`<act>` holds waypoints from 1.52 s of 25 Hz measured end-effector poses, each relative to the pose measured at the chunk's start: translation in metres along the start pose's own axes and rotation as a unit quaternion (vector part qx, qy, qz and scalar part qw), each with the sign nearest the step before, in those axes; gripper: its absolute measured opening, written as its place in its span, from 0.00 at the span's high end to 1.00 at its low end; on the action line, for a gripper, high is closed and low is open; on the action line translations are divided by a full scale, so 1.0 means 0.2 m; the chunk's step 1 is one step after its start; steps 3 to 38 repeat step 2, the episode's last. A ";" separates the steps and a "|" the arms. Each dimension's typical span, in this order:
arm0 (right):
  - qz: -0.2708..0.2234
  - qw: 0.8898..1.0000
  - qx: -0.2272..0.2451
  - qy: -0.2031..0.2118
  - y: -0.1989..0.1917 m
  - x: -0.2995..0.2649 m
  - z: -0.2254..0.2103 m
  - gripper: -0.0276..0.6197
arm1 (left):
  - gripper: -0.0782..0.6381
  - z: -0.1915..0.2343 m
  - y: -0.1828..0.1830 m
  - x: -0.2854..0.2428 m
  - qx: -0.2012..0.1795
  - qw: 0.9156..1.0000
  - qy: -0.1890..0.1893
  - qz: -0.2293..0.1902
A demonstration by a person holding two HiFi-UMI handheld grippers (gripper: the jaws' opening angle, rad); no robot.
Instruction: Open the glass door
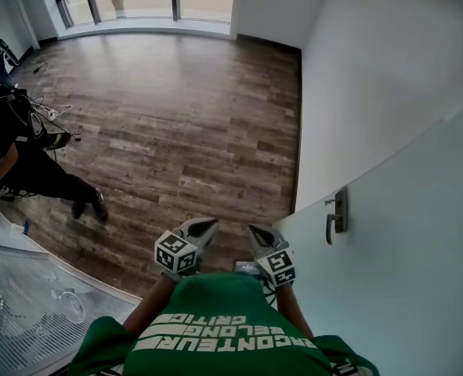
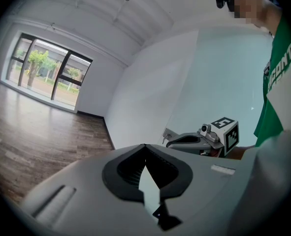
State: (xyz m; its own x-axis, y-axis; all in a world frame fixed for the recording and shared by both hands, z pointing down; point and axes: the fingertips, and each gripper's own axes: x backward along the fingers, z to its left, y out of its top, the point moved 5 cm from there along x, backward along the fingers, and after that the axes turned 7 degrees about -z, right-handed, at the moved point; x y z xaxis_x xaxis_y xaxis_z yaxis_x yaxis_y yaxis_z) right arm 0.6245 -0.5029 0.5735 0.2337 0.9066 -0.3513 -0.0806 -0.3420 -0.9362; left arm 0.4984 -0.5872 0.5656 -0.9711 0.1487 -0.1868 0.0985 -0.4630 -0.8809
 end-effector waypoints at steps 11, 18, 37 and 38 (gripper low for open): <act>0.003 1.000 0.001 0.001 -0.01 0.01 -0.01 0.97 | 0.87 -0.01 0.00 -0.01 0.002 1.000 0.001 0.000; 0.003 1.000 0.001 0.001 -0.01 0.01 -0.01 0.97 | 0.87 -0.01 0.00 -0.01 0.002 1.000 0.001 0.000; 0.003 1.000 0.001 0.001 -0.01 0.01 -0.01 0.97 | 0.87 -0.01 0.00 -0.01 0.002 1.000 0.001 0.000; 0.003 1.000 0.001 0.001 -0.01 0.01 -0.01 0.97 | 0.87 -0.01 0.00 -0.01 0.002 1.000 0.001 0.000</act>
